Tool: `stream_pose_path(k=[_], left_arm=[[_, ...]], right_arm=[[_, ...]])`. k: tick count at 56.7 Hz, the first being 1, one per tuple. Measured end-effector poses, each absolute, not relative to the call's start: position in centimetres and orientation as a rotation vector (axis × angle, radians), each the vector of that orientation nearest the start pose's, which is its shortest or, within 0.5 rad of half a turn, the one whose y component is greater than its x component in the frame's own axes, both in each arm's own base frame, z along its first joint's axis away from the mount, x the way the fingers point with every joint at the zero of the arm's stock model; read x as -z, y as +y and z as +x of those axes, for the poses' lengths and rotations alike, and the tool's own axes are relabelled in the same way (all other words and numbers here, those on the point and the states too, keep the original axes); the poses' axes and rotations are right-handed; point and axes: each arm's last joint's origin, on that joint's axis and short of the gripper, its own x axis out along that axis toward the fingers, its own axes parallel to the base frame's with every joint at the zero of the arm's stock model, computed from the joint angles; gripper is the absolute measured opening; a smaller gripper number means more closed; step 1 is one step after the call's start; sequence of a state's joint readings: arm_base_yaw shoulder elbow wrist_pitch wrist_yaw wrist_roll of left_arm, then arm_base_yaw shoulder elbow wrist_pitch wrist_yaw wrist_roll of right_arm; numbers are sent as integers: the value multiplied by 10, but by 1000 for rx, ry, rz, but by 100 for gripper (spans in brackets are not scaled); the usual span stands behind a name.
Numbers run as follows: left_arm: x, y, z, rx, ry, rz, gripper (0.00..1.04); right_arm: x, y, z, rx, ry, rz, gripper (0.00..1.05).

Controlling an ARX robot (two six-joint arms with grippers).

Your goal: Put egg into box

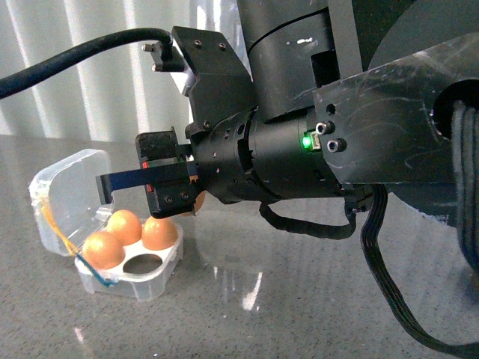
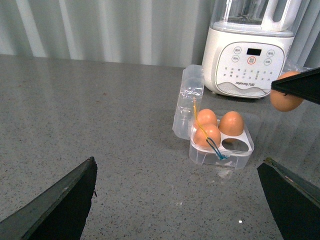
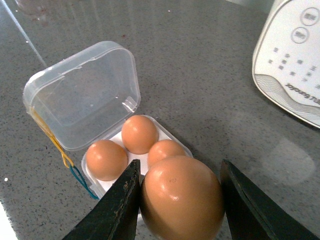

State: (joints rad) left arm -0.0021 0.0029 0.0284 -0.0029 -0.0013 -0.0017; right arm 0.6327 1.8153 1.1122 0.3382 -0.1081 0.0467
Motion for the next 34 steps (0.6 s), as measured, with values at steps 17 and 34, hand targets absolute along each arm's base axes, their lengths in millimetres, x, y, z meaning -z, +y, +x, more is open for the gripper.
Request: stream_pose_path(k=[17,34], left_arm=[[-173,0,96,1,-23,-2,98],[-173,0,96,1,-23,-2,98]], right_arm=[[-211,259,330,-742,385,22,40],[-201,273,331,-760,449,69,40]])
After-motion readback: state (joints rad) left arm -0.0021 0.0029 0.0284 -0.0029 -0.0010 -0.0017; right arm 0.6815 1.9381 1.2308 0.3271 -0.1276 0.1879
